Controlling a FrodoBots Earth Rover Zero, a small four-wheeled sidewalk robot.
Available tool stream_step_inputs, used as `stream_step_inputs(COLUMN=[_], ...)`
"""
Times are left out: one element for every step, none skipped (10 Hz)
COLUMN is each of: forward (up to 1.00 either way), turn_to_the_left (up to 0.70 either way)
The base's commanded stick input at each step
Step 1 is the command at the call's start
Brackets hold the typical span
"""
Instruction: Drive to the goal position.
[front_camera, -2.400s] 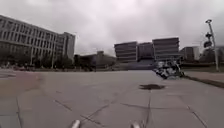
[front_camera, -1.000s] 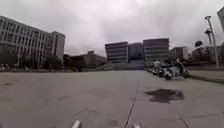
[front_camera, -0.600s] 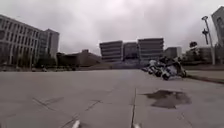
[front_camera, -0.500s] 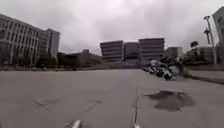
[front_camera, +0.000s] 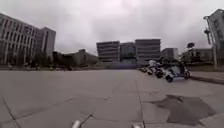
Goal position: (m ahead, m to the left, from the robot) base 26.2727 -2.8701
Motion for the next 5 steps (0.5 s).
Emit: stream_step_inputs(forward=[1.0,1.0,1.0,1.0,1.0], turn_to_the_left=[0.0,0.0,0.0,-0.02,-0.03])
